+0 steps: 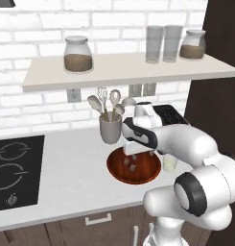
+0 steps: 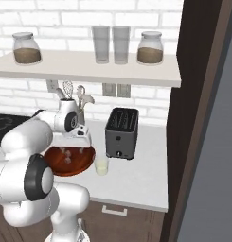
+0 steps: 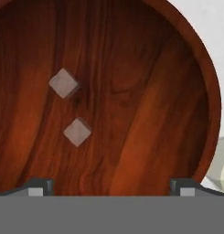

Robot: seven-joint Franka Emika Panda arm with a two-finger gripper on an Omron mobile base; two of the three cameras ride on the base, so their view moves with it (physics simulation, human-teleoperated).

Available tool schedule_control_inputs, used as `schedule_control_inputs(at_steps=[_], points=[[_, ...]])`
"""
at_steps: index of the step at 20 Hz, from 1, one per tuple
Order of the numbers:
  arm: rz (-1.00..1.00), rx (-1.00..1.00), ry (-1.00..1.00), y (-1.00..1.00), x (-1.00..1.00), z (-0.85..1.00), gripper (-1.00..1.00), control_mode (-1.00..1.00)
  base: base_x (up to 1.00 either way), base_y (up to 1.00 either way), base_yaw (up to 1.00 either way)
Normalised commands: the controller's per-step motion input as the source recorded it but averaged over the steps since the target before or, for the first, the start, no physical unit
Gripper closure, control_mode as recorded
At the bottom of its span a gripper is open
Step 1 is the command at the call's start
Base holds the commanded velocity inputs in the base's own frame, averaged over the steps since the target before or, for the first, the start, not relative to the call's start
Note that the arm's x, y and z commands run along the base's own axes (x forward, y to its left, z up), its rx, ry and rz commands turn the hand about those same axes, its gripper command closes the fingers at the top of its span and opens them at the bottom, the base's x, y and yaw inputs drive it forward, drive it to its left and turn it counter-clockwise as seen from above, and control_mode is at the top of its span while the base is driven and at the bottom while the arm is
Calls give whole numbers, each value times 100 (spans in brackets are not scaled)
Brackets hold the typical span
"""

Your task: Grab a lemon wedge from the fridge and one ice cube from the ice bowl, and put them in the glass of lemonade.

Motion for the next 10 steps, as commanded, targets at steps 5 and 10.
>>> schedule_control_inputs(at_steps=[5,10], points=[[8,1,-1,13,-2,-35,-100,-100,0,0,0],[7,9,-3,36,0,-37,-100,-100,0,0,0]])
